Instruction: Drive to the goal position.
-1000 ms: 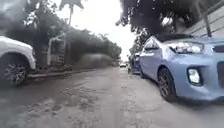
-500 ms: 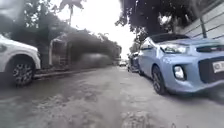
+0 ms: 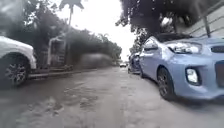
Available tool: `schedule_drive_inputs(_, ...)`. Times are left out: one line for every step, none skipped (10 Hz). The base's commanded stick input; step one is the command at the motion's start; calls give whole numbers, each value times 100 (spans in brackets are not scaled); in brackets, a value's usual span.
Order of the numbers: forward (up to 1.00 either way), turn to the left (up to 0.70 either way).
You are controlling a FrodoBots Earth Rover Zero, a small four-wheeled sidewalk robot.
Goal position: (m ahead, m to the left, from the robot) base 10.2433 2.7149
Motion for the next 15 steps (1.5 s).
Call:
schedule_drive_inputs(-70,0)
schedule_drive_inputs(-70,0)
schedule_drive_inputs(-70,0)
schedule_drive_inputs(-70,-4)
schedule_drive_inputs(-70,-35)
schedule_drive_inputs(-70,-35)
schedule_drive_inputs(-68,-36)
schedule_drive_inputs(-36,-59)
schedule_drive_inputs(-10,-21)
schedule_drive_inputs(-3,-44)
schedule_drive_inputs(0,-70)
schedule_drive_inputs(0,-70)
schedule_drive_inputs(0,-70)
schedule_drive_inputs(0,-70)
schedule_drive_inputs(0,-70)
